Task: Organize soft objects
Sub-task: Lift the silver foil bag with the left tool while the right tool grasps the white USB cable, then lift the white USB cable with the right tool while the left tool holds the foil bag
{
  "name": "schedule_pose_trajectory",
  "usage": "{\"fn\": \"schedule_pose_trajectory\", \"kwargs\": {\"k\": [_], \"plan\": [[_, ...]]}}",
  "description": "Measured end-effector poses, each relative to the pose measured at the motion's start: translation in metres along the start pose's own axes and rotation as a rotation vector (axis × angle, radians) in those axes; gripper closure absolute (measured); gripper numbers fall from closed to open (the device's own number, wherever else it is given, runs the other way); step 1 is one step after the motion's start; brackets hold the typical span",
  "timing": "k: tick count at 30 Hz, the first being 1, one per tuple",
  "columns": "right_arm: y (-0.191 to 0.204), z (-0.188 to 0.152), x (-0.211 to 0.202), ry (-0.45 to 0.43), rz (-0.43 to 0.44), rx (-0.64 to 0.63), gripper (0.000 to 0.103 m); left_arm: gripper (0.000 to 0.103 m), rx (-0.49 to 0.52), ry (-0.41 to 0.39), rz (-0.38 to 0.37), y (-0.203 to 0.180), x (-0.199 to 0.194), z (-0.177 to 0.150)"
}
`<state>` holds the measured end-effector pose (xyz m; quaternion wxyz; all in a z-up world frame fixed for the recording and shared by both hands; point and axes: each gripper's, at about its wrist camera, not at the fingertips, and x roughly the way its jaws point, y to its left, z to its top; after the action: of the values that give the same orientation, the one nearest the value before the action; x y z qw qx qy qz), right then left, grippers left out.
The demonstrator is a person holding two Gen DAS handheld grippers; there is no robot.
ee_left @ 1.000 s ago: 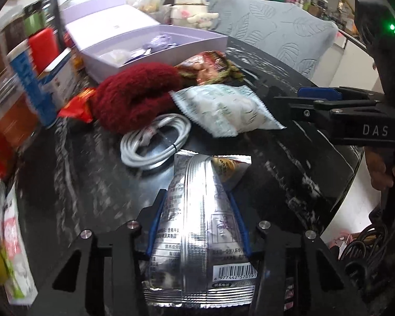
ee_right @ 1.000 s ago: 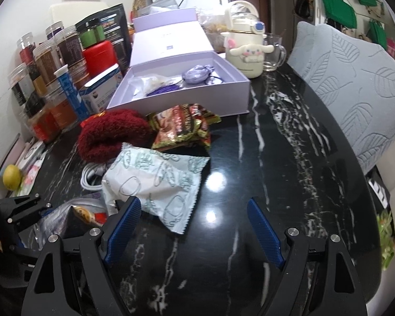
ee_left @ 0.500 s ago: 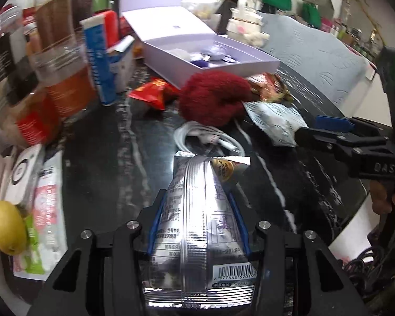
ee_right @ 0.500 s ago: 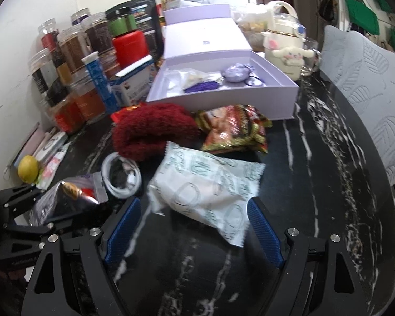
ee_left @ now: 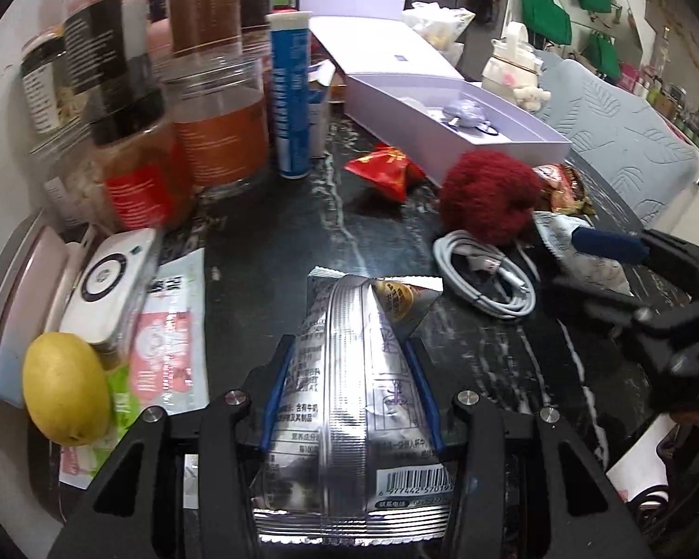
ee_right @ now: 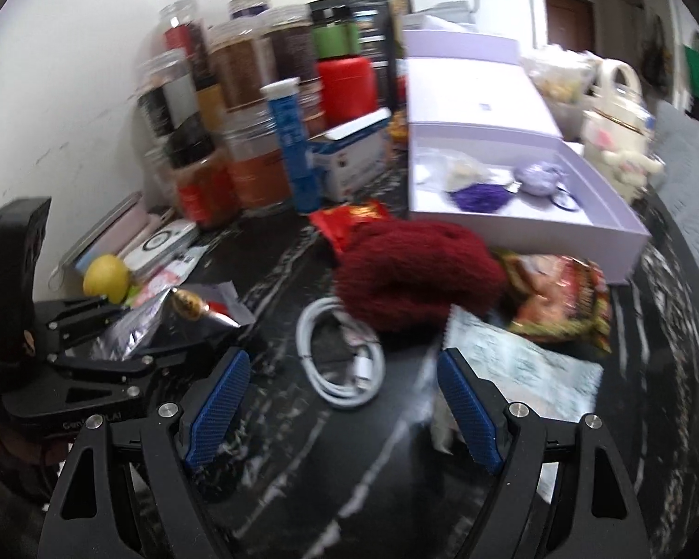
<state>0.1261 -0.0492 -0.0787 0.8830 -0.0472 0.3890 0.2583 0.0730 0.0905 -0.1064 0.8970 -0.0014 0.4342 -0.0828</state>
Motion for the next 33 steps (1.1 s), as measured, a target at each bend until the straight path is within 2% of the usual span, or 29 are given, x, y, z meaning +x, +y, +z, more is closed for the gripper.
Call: {"fn": "schedule_pose_trajectory", "kwargs": {"k": [6,13,20,23,25,33], "plan": [[0.020,0.001,0.028,0.041,0.018,-0.057,0.021,0.057,-0.011,-0.006,0.021,0.012,0.000,-0.002],[0.023,0.007,0.051,0.062,-0.115,-0.093,0.030,0.057,-0.028,0.009,0.029,0.019,0.005,-0.004],[0.024,0.009,0.066,0.088,-0.145,-0.122,0.030,0.057,-0.047,0.026,0.013,0.024,0.009,-0.004],[0.022,0.010,0.065,0.083,-0.156,-0.115,0.039,0.057,-0.052,0.034,0.013,0.025,0.012,-0.004],[0.019,0.008,0.063,0.078,-0.170,-0.116,0.052,0.057,-0.050,0.030,0.019,0.026,0.012,-0.004],[0.016,-0.001,0.045,0.091,-0.106,-0.111,0.054,0.057,-0.030,0.032,0.016,0.017,0.012,-0.005]]}}
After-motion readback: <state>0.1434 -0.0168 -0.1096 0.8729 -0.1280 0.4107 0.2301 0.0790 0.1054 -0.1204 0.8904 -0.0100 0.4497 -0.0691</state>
